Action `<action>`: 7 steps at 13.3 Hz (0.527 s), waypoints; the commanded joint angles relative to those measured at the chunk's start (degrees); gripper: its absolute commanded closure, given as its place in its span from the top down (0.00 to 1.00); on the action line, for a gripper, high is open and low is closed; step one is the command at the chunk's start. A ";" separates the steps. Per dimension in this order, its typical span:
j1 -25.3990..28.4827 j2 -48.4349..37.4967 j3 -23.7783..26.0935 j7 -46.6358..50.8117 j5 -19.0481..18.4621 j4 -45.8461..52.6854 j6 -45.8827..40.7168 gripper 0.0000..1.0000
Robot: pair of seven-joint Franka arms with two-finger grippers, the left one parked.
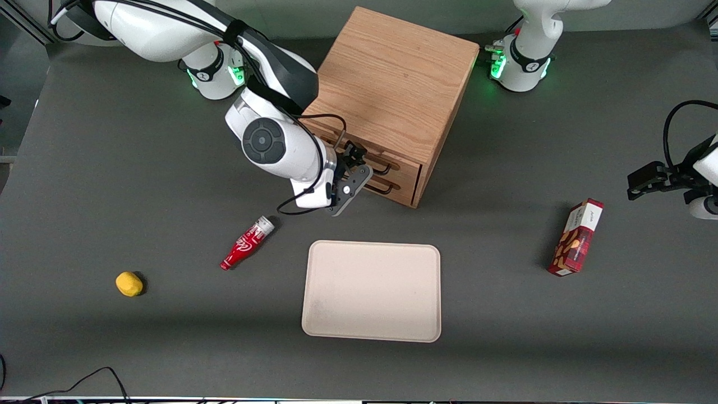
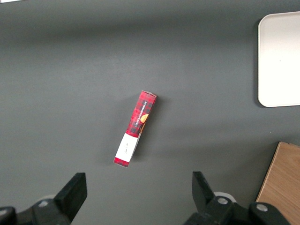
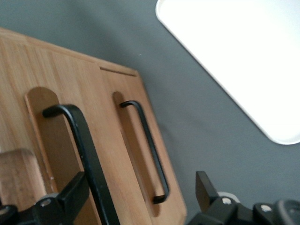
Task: Open upper drawer
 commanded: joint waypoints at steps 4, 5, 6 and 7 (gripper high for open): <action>-2.26 -2.47 -0.36 -1.21 -7.04 -0.28 0.47 1.00; -2.35 -2.47 -0.88 -1.30 -7.39 -0.10 0.47 1.00; -2.70 -2.38 -0.98 -1.48 -8.61 0.16 0.47 1.00; -3.14 -1.95 -0.98 -1.56 -10.02 0.34 0.56 1.00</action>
